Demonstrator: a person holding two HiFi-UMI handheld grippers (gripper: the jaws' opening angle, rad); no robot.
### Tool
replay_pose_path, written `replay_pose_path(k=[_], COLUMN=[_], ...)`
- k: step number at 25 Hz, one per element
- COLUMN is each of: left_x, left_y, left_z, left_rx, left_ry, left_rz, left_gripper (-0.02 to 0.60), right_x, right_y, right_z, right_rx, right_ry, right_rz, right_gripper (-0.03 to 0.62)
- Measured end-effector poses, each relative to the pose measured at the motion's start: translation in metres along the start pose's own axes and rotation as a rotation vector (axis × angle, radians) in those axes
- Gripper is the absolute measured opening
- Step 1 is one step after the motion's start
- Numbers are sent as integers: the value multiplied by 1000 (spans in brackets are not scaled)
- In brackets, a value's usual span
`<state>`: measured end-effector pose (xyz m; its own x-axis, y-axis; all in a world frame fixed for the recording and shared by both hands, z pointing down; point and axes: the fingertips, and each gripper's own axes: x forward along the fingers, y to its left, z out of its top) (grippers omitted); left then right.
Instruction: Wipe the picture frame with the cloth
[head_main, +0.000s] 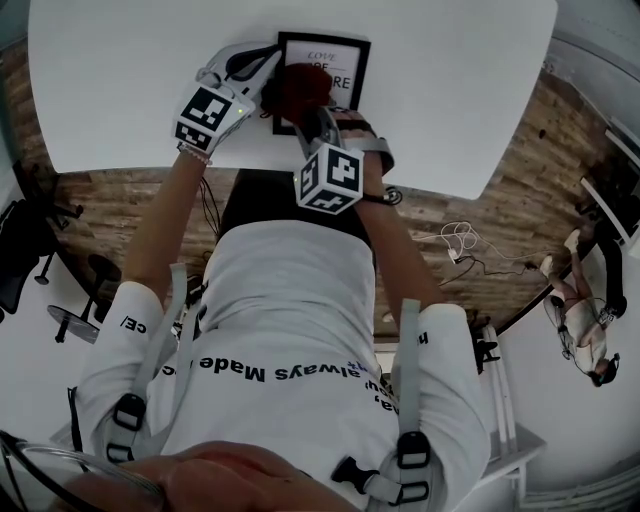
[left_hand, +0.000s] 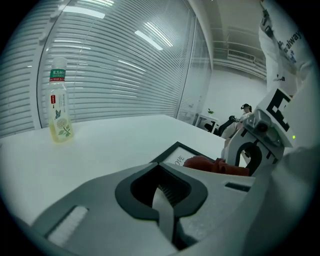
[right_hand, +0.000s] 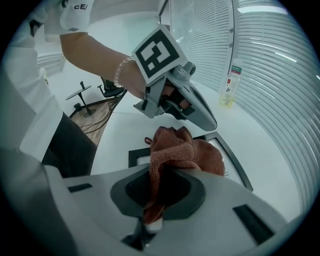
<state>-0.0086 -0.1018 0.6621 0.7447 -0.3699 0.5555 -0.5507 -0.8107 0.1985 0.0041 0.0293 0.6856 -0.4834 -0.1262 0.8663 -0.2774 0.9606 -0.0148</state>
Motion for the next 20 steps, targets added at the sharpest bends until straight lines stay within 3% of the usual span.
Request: replay_pose_path(k=[7,17,20], left_x=[5,10,11], left_y=[-2,3,1], left_z=[-13,-16,-17], left_rx=[19,-9,-17], left_ry=[79,100,108], left_rz=[4,-9,-11], left_gripper=[2,2,2], right_x=[-7,-11,-24], right_y=[29,59,49], right_z=[-7,-17,-10], right_rx=[-68,-188,-180], right_ry=[43,98,70], right_rz=[52,135,98], right_gripper=[15,15,15])
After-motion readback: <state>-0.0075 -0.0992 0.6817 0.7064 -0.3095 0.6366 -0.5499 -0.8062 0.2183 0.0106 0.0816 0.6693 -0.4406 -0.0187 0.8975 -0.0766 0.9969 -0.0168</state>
